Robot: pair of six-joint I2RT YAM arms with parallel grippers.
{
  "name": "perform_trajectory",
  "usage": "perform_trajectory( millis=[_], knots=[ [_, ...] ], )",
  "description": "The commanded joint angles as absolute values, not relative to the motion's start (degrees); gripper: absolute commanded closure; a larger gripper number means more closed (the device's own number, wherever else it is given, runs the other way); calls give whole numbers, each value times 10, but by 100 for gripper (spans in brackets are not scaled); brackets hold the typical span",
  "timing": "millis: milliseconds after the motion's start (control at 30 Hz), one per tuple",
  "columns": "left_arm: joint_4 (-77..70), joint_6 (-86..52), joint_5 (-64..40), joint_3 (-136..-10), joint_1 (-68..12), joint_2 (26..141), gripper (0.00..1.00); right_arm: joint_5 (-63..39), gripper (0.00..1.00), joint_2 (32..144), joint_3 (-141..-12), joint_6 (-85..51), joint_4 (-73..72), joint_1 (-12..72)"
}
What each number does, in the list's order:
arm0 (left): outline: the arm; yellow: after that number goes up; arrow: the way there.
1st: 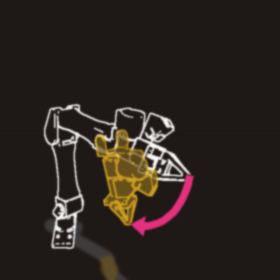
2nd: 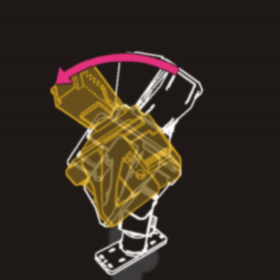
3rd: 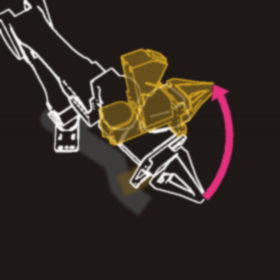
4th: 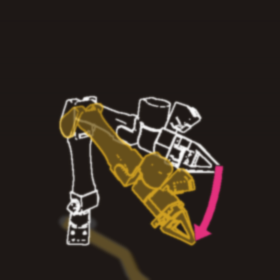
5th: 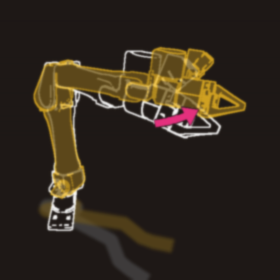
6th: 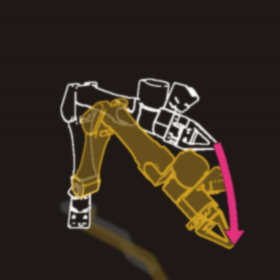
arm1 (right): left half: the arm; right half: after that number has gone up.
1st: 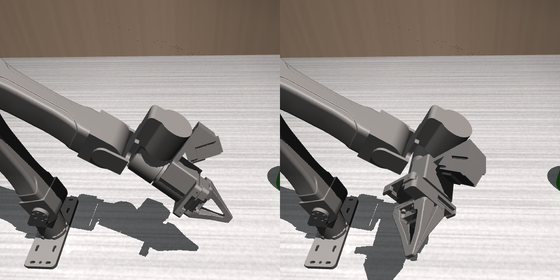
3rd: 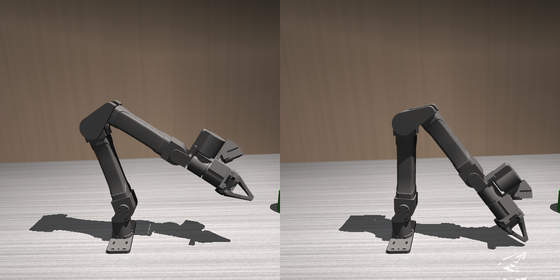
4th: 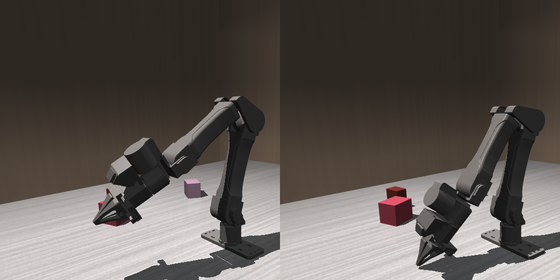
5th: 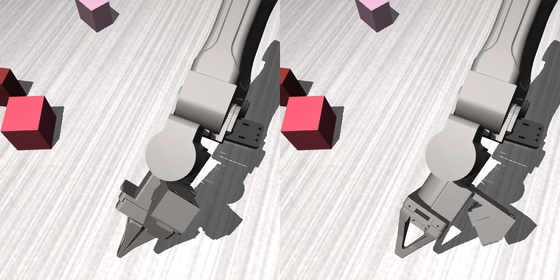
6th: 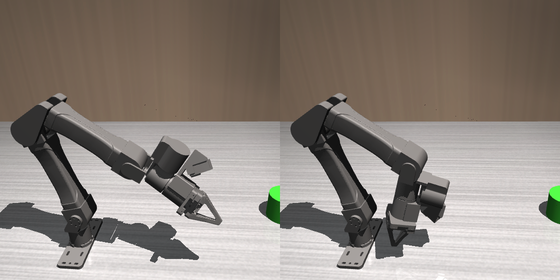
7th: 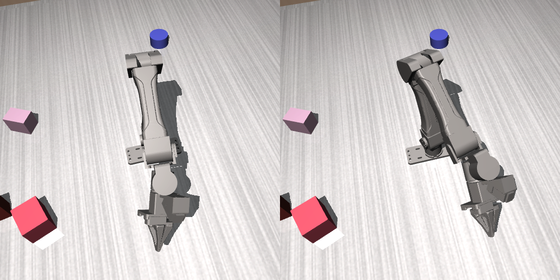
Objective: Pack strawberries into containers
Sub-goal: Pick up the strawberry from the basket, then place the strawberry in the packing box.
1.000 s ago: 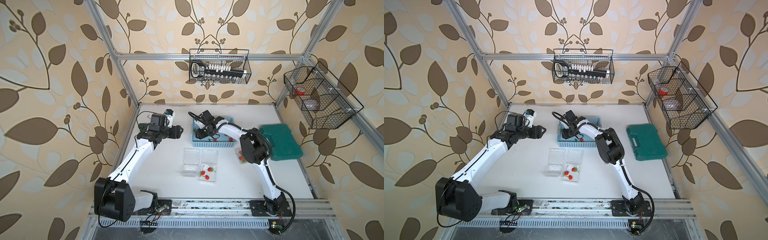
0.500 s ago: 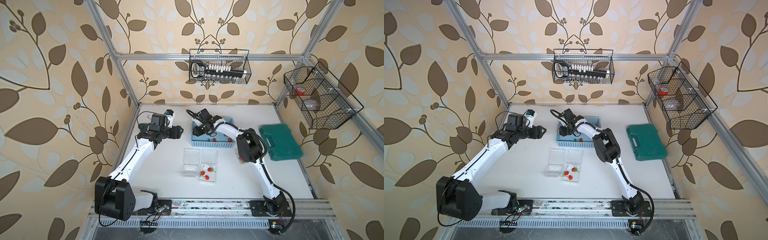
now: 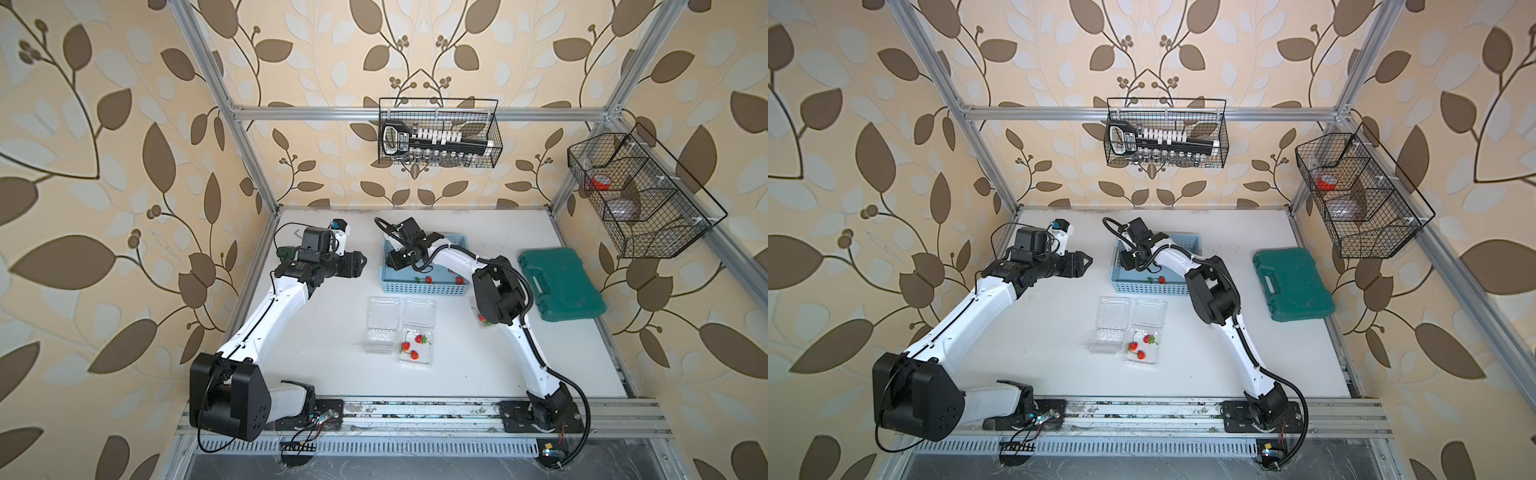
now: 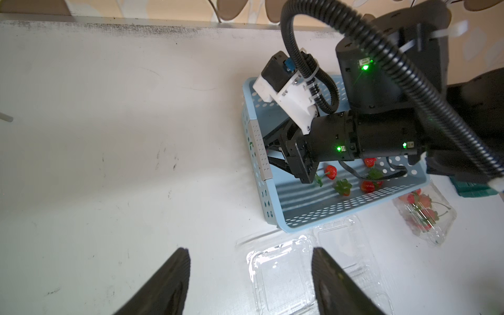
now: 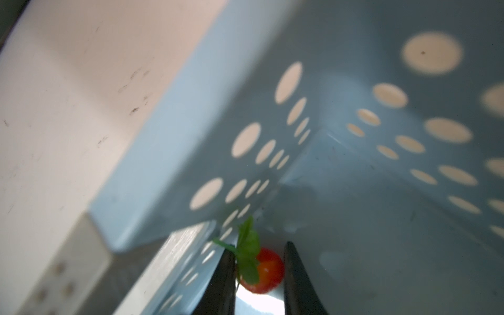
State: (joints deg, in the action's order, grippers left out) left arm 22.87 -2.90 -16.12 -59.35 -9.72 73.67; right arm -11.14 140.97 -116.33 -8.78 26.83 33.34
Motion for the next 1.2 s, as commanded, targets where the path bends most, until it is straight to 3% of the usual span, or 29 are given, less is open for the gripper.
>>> perform_trajectory(
  millis=[0, 367, 733, 967, 1167],
  knots=[
    [230, -18, -162, -596, -98, 731, 28, -99, 82, 1354, -1136, -82, 262, 326],
    [229, -19, -163, -596, -98, 731, 28, -90, 82, 1159, -949, -73, 248, 342],
    [228, -22, -168, -597, -98, 730, 28, -40, 82, 888, -643, -187, 242, 517],
    [228, -23, -170, -597, -98, 727, 28, -27, 82, 861, -523, -276, 227, 584],
    [228, -24, -169, -595, -100, 724, 28, -1, 79, 890, -518, -282, 232, 590]
  ],
)
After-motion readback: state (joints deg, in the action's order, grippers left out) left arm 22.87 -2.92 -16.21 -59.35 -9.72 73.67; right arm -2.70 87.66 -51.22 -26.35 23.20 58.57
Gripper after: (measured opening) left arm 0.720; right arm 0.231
